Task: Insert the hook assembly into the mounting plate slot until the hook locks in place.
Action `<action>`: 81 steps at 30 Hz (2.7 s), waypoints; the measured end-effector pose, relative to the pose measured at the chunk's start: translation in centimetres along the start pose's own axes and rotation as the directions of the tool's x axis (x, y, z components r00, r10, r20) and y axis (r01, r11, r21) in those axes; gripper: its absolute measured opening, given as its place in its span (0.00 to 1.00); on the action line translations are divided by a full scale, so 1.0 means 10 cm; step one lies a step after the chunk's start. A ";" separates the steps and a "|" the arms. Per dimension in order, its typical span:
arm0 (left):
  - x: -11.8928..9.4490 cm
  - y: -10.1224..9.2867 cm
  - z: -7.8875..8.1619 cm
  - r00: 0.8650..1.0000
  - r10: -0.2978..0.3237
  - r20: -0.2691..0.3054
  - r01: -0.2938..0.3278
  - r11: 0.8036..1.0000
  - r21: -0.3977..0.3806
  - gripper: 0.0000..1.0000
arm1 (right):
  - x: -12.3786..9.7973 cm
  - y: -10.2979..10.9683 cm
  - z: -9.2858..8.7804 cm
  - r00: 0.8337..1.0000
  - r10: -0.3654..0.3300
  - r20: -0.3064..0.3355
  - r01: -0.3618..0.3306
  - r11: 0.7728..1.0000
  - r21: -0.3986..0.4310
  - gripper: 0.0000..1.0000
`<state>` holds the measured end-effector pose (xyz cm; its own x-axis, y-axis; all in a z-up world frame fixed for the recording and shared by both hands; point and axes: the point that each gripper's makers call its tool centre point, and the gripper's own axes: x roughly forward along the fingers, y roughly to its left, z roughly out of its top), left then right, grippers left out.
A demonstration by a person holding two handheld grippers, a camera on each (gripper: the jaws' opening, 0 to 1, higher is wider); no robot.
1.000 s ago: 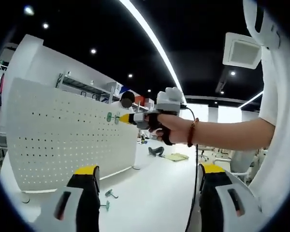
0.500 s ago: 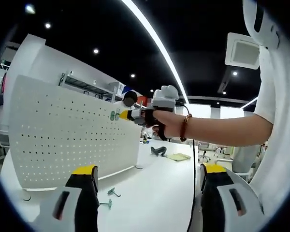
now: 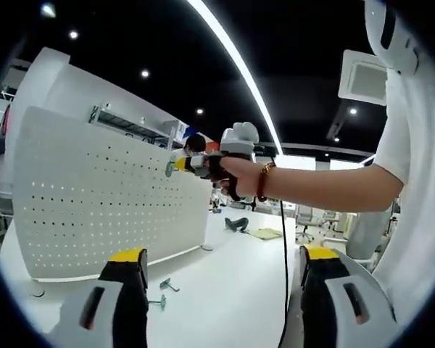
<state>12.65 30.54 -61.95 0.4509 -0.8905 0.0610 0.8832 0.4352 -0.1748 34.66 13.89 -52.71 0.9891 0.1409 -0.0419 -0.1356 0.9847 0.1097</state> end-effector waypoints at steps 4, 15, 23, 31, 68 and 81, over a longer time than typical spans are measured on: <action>0.00 0.02 0.00 1.000 0.004 -0.001 -0.004 1.000 0.000 0.89 | 0.05 -0.04 0.03 1.000 -0.008 0.005 0.008 1.000 -0.003 0.01; 0.01 0.07 -0.05 1.000 0.010 -0.022 -0.010 1.000 -0.005 0.89 | 0.18 -0.13 0.04 1.000 -0.021 0.005 0.021 1.000 -0.015 0.01; -0.01 0.12 -0.08 0.999 0.023 -0.037 -0.024 1.000 -0.007 0.90 | 0.33 -0.18 0.07 1.000 -0.025 0.003 0.025 0.999 -0.032 0.01; -0.01 0.15 -0.09 0.998 0.033 -0.047 -0.033 0.999 -0.001 0.90 | 0.44 -0.21 0.07 1.000 -0.029 -0.003 0.029 0.999 -0.025 0.01; -0.06 0.28 -0.11 0.996 0.068 -0.057 -0.068 0.998 -0.002 0.90 | 0.68 -0.22 -0.03 0.997 -0.058 -0.055 0.056 0.998 -0.039 0.01; -0.07 0.29 -0.11 0.996 0.071 -0.055 -0.071 0.997 -0.006 0.90 | 0.71 -0.21 -0.05 0.994 -0.094 -0.064 0.087 0.990 -0.110 0.01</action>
<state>14.72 32.23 -63.60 0.5043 -0.8635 -0.0056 0.8482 0.4966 -0.1844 41.92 12.86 -53.78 0.9919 0.0538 -0.1152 -0.0547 0.9985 -0.0047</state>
